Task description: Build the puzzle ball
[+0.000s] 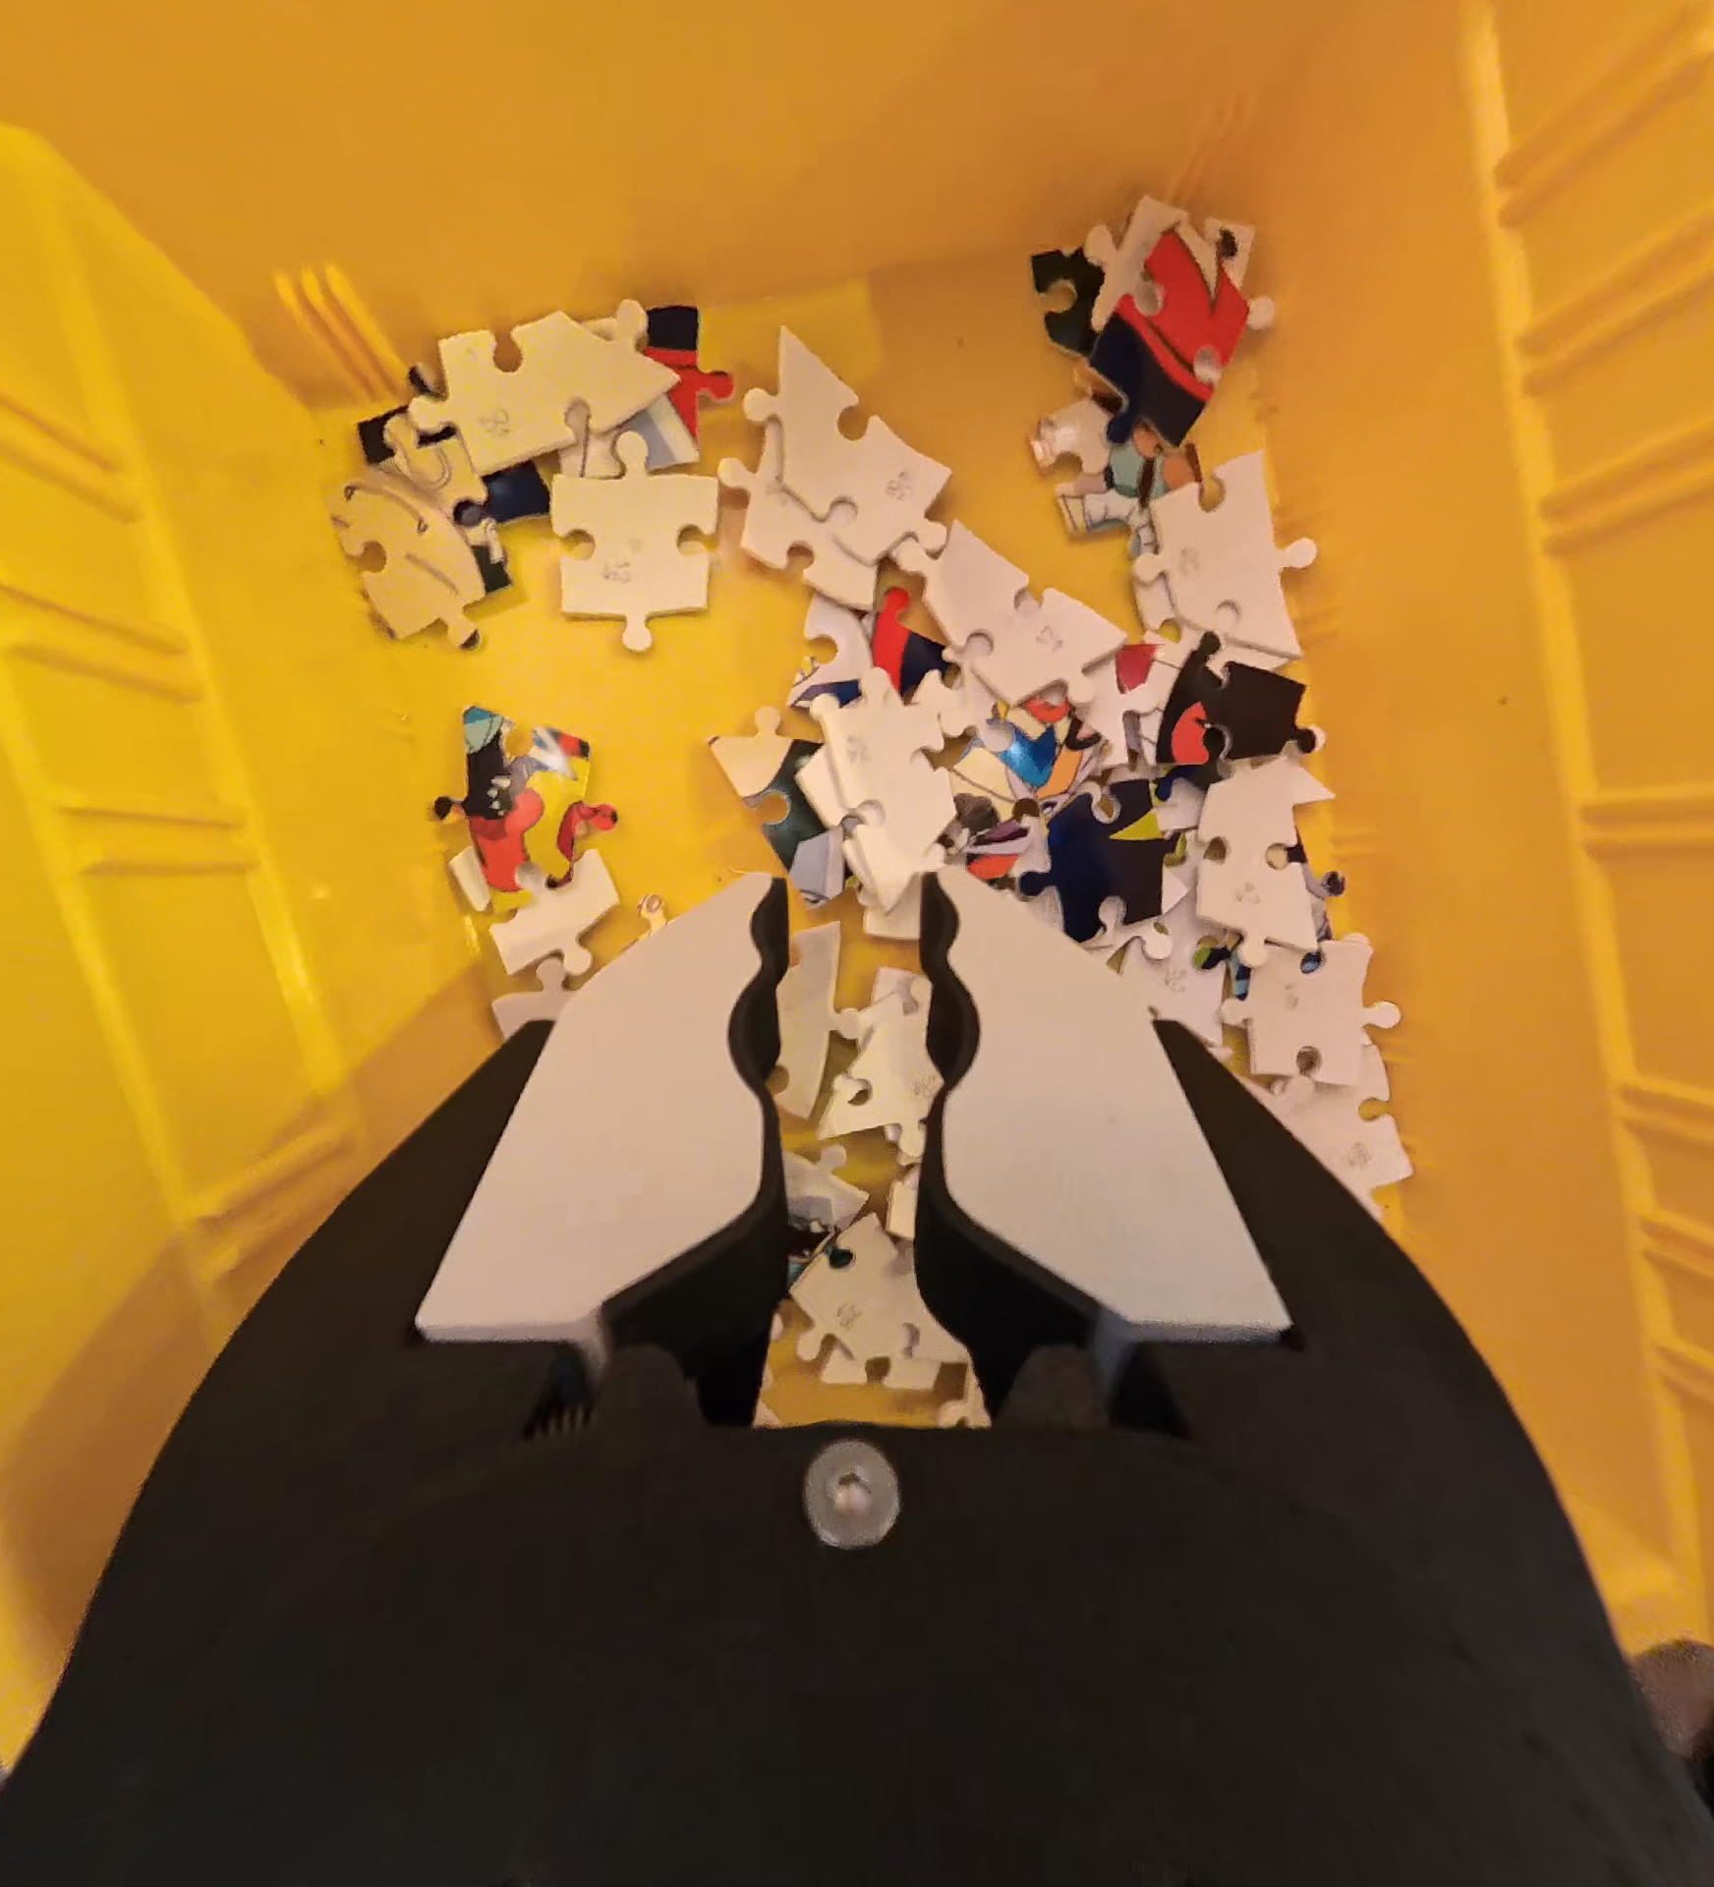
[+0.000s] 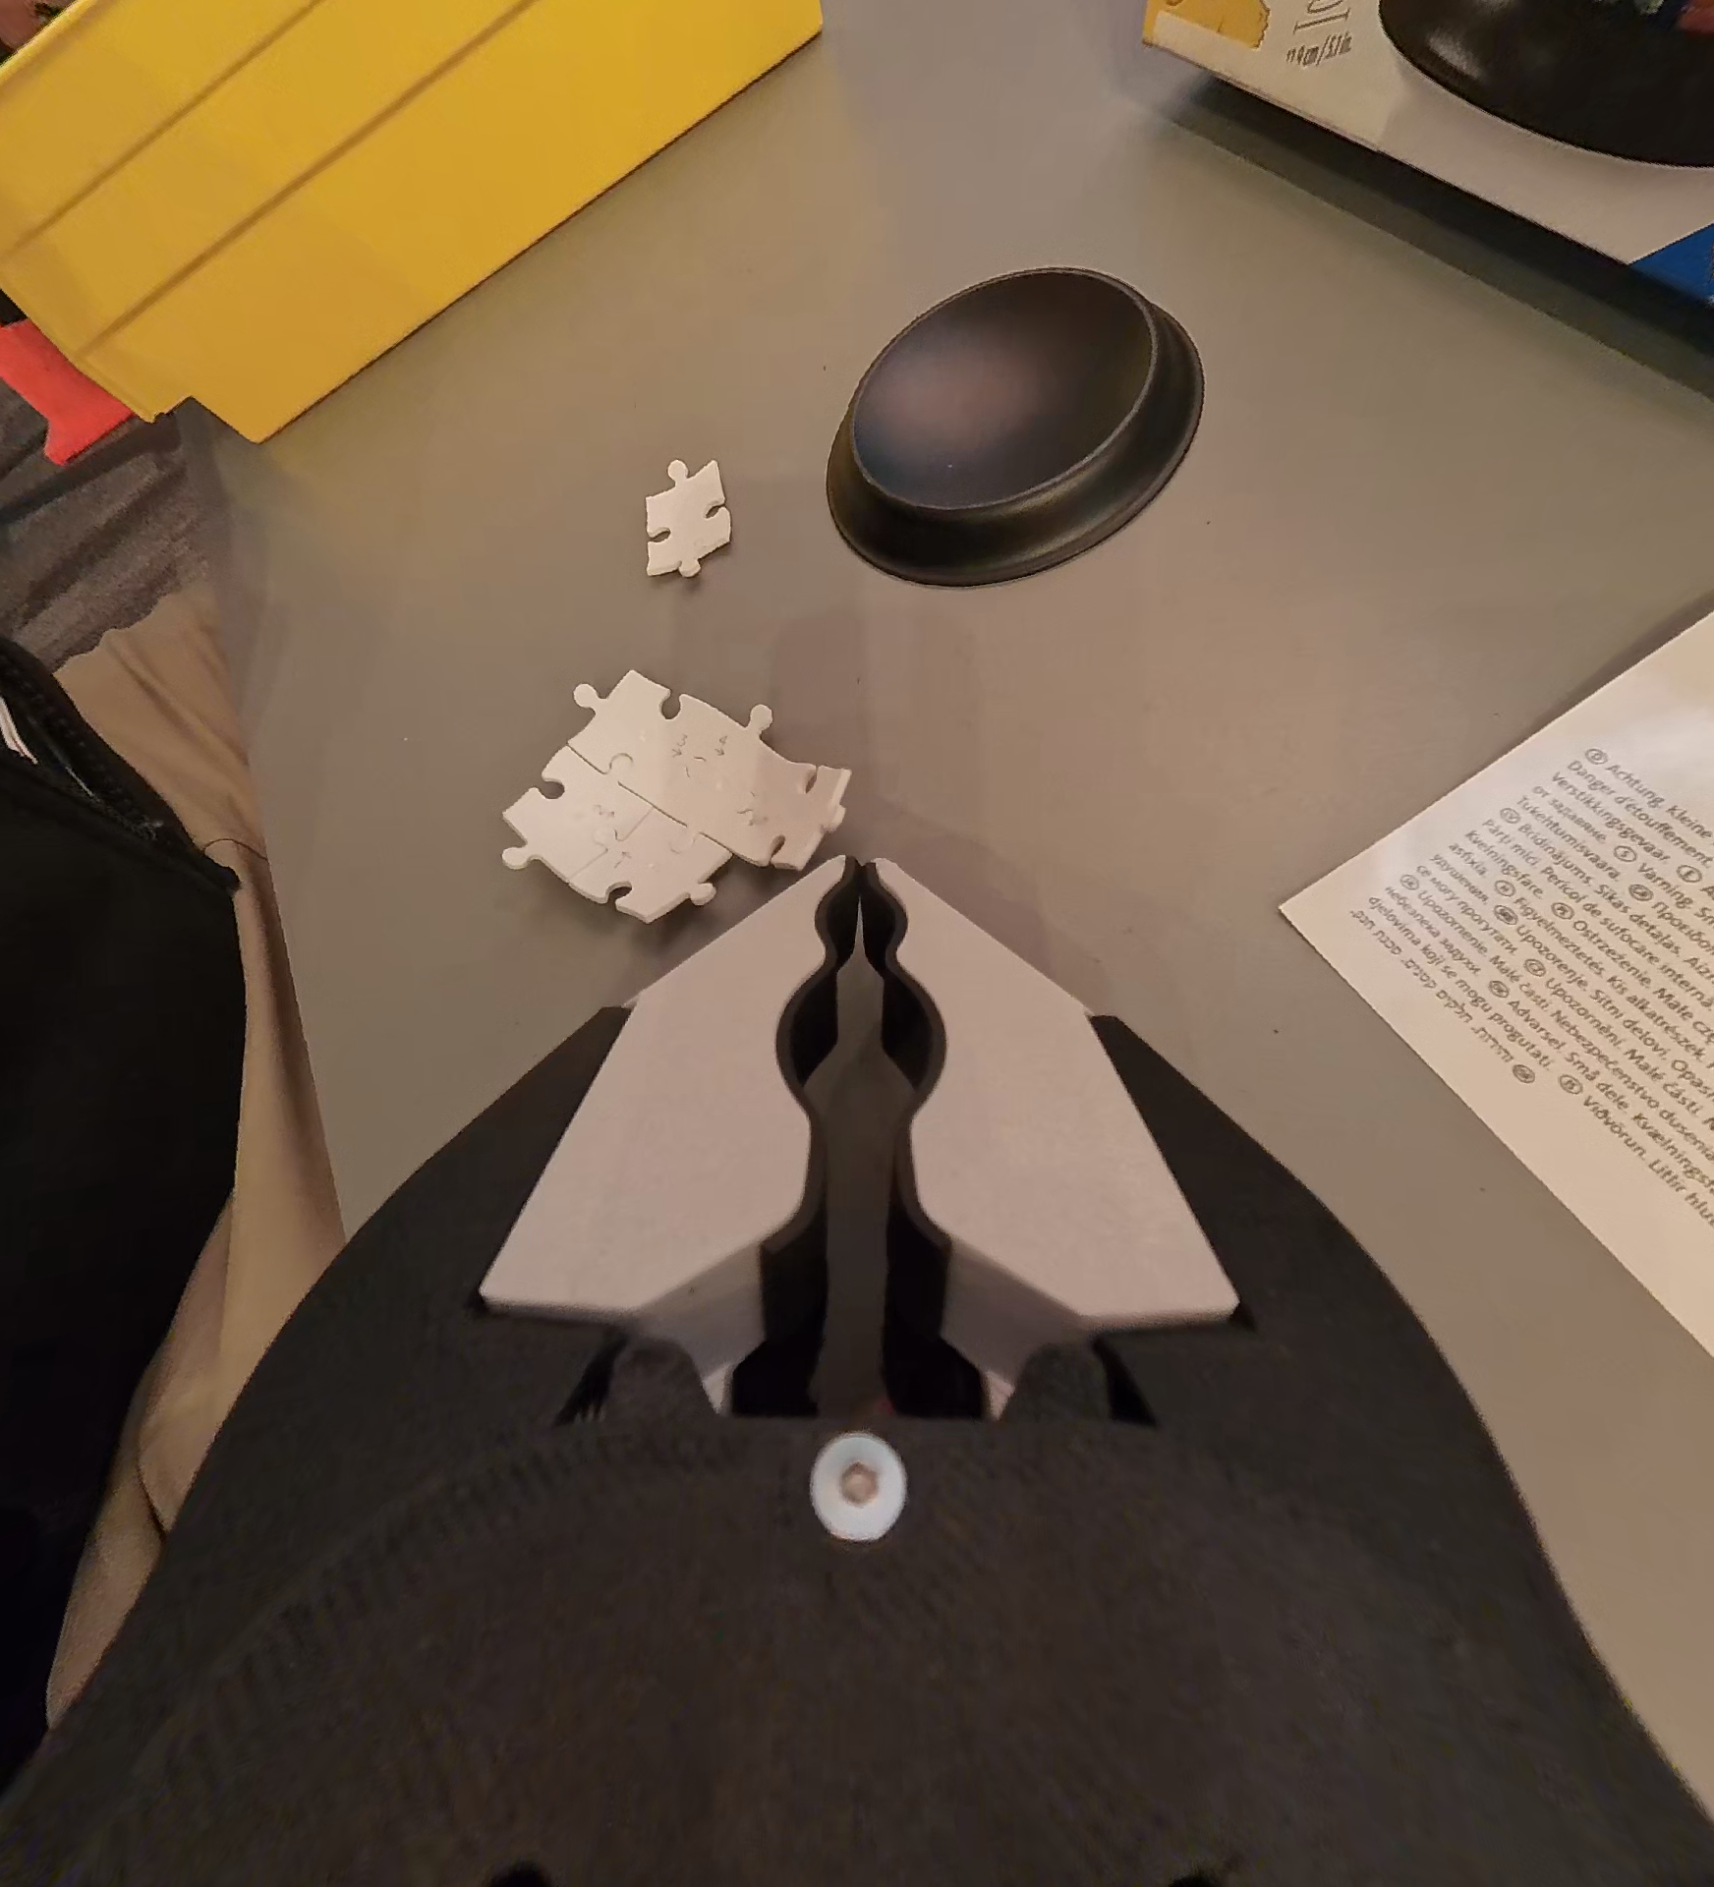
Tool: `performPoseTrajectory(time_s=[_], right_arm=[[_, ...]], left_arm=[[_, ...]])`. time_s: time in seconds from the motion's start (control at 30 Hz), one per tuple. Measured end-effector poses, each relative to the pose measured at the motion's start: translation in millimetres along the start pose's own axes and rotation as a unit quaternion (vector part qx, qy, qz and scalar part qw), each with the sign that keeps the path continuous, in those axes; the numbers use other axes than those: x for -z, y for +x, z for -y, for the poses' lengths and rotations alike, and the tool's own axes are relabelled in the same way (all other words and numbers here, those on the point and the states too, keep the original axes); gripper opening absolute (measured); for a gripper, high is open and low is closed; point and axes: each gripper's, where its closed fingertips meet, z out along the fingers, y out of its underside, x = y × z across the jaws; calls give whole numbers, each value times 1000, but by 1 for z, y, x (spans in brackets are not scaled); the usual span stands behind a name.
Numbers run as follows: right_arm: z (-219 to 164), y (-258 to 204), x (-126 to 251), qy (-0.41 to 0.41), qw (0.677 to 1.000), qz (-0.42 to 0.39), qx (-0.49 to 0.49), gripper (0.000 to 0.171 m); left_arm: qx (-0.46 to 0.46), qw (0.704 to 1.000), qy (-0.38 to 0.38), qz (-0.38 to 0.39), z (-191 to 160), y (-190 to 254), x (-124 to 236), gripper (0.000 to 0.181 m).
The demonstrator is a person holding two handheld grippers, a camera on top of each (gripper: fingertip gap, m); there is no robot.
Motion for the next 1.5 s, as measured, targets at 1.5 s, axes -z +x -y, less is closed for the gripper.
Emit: performPoseTrajectory(time_s=[1.5], right_arm=[[0, 1, -1, -3, 1000, 1, -5, 0]], left_arm=[[-92, 994, -49, 22, -34, 6, 15, 16]])
